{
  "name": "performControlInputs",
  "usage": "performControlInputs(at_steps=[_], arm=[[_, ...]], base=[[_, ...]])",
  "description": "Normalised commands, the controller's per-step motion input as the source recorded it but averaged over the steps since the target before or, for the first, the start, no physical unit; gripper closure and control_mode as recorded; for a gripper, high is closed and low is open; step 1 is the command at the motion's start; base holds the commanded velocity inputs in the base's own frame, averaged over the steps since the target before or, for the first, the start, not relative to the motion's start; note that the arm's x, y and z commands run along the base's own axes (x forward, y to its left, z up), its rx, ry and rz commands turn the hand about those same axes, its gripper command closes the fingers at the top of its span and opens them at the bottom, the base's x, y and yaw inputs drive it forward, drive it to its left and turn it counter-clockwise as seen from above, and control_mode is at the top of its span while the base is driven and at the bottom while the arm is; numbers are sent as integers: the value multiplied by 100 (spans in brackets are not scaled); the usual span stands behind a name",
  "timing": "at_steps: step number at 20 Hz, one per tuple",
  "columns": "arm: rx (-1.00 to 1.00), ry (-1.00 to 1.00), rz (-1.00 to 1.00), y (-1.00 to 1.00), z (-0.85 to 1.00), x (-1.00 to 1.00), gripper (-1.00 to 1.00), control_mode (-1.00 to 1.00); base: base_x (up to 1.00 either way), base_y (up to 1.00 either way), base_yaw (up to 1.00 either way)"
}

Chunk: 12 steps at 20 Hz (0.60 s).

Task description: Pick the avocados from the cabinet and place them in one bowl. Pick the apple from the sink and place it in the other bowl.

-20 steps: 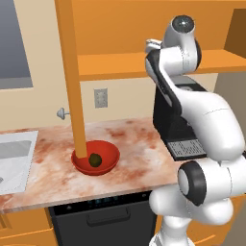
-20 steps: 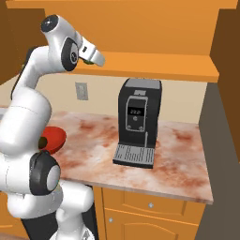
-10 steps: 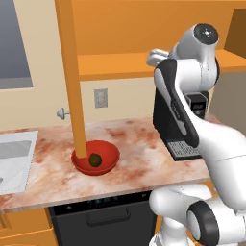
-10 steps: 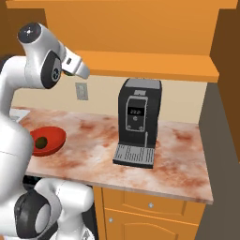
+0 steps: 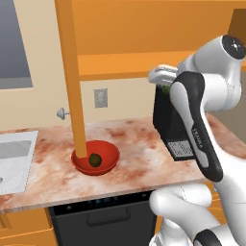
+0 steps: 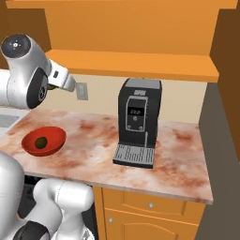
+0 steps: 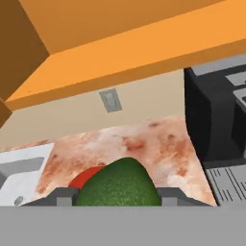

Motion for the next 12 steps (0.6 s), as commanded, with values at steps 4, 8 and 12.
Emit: performControlInputs(at_steps=[4, 8, 12], arm=[[-1, 9, 23, 39, -8, -21, 100, -100], [-5, 4, 16, 39, -16, -6, 100, -100], [-11, 5, 16, 41, -35, -15, 100, -100]], base=[[0, 0, 0], [0, 0, 0], [0, 0, 0]])
